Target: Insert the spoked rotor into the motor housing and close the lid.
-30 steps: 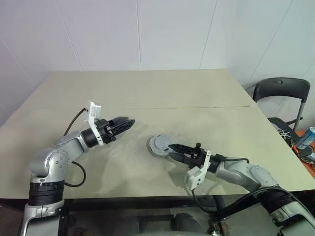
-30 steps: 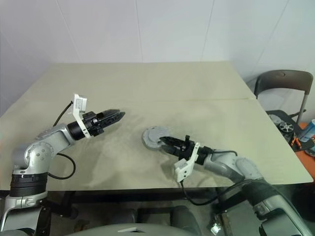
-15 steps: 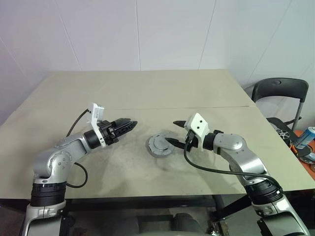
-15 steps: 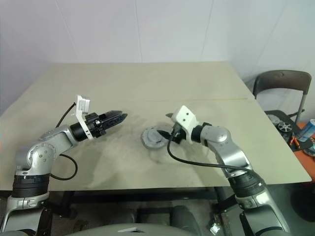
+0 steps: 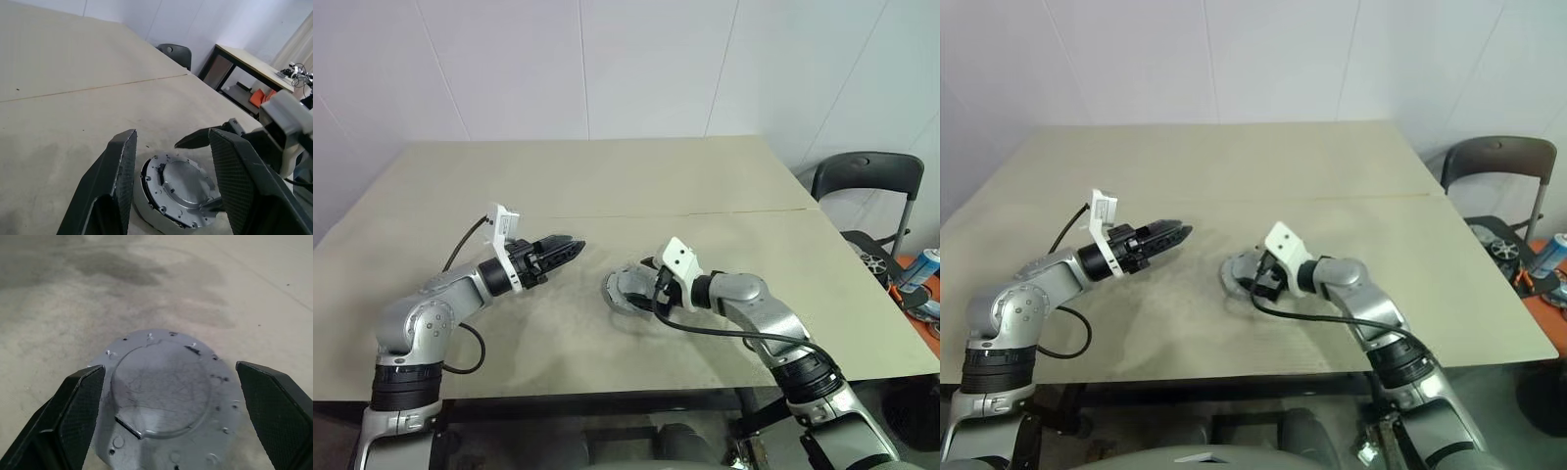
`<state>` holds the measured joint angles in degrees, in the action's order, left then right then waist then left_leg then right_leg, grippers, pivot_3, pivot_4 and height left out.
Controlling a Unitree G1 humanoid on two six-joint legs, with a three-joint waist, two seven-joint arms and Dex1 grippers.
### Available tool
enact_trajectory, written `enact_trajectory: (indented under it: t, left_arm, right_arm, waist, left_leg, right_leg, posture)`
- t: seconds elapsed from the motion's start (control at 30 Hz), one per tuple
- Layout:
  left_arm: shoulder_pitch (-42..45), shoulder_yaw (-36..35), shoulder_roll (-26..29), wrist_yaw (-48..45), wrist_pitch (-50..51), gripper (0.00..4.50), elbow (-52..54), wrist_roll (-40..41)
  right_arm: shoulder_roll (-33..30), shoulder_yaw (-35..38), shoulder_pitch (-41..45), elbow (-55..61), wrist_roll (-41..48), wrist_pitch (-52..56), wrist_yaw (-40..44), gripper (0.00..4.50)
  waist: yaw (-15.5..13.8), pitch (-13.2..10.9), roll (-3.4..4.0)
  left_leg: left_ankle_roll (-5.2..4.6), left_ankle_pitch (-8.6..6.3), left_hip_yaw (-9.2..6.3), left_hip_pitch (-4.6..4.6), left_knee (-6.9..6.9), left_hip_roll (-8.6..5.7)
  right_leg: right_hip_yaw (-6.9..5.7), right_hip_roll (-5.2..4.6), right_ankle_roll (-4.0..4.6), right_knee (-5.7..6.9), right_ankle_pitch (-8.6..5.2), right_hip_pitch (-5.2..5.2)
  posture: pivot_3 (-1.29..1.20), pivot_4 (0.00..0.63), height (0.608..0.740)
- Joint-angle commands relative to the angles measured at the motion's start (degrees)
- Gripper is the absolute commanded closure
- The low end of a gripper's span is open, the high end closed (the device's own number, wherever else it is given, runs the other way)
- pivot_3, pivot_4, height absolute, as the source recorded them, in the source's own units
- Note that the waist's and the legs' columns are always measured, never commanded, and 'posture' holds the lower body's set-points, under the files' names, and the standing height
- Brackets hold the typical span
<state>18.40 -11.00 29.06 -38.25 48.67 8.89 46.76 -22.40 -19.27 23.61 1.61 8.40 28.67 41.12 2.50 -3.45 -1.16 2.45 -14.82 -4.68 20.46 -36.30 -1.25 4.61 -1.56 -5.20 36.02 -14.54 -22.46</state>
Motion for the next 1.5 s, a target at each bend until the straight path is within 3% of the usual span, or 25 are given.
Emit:
enact_trajectory:
  t: [0.03, 0.37, 0.53, 1.23, 1.5]
  left_arm:
    - [0.6, -1.4, 0.7, 0.3, 0.3, 2.03, 1.9, 0.9]
    - [0.2, -1.2, 0.3, 1.1, 0.7, 2.03, 2.7, 0.9]
    - [0.5, -1.1, -0.1, 1.6, 0.7, 2.03, 2.7, 0.9]
    - [0.3, -1.0, -0.6, 2.0, 1.2, 2.03, 2.9, 0.9]
    - [0.0, -0.9, -1.1, 2.4, 1.3, 2.03, 3.3, 1.0]
  right_arm:
    - [0.9, 0.3, 0.4, -1.1, -1.4, -2.4, -0.8, 0.02]
    - [2.5, 0.4, -1.5, -3.6, -1.7, -2.3, -1.0, 0.02]
    - [3.1, 0.8, -1.7, -3.9, 0.2, 2.0, 0.5, 1.25]
    - [9.4, 7.4, 1.8, -4.7, 2.7, 7.1, -5.1, 1.41]
    - [9.1, 4.1, 1.1, -3.0, -0.2, 3.7, -5.0, 1.41]
  waist:
    - [0.0, 0.0, 0.00]
    - [0.1, 0.0, -0.01]
    - [0.0, 0.0, -0.01]
    - [0.2, 0.1, -0.06]
    - [0.1, 0.1, -0.04]
  left_leg:
    - [0.00, 0.00, 0.00, 0.00, 0.01, 0.00]
    - [0.00, 0.00, -0.01, -0.08, 0.00, 0.01]
    - [0.00, 0.00, -0.02, -0.10, 0.00, 0.03]
    - [0.00, 0.00, -0.03, -0.15, -0.02, 0.04]
    - [0.01, 0.00, -0.01, -0.02, 0.03, 0.02]
  right_leg:
    - [0.00, 0.01, -0.01, 0.00, 0.00, 0.00]
    - [0.00, 0.03, 0.00, 0.02, -0.01, 0.05]
    - [-0.01, 0.04, 0.00, 0.04, 0.00, 0.06]
    - [-0.01, 0.06, 0.01, 0.04, -0.02, 0.10]
    - [0.00, 0.03, 0.00, 0.01, -0.01, -0.02]
  posture:
    - [0.00, 0.000, 0.740]
    - [0.00, 0.000, 0.740]
    - [0.00, 0.000, 0.740]
    - [0.00, 0.000, 0.740]
    - [0.00, 0.000, 0.740]
